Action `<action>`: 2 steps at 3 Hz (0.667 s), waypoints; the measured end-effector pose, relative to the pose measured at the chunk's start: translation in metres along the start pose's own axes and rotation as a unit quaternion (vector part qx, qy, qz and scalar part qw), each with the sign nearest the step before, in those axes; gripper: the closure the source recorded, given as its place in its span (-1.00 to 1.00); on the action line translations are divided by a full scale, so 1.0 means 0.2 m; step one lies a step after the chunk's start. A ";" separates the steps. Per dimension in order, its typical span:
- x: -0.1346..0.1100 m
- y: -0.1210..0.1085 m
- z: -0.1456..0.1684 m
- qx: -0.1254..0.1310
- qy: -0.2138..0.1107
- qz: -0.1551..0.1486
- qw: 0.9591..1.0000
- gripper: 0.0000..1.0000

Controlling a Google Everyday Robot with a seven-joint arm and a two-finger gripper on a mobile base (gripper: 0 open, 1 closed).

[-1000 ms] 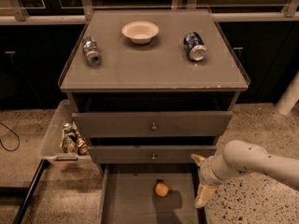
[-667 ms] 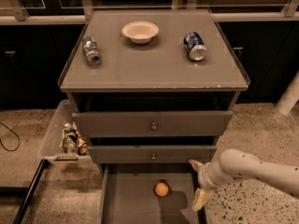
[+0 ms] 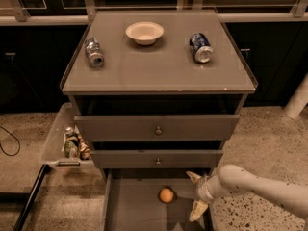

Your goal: Pick orange from bottom drawer and place on counter

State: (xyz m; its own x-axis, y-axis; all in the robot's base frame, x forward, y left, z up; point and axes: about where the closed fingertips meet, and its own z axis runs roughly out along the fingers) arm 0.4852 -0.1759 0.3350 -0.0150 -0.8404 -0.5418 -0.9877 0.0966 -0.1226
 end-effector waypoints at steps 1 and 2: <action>0.00 0.00 0.00 0.000 0.000 0.000 1.000 -1.00; 0.03 0.02 0.09 0.000 -0.001 0.004 1.000 -1.00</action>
Offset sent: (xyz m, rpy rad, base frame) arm 0.0007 0.0075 -0.0451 0.0018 0.0045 -0.0185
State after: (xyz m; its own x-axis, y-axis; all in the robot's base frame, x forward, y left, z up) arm 0.4846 -0.1714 0.3157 -0.0219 -0.8390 -0.5436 -0.9877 0.1025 -0.1184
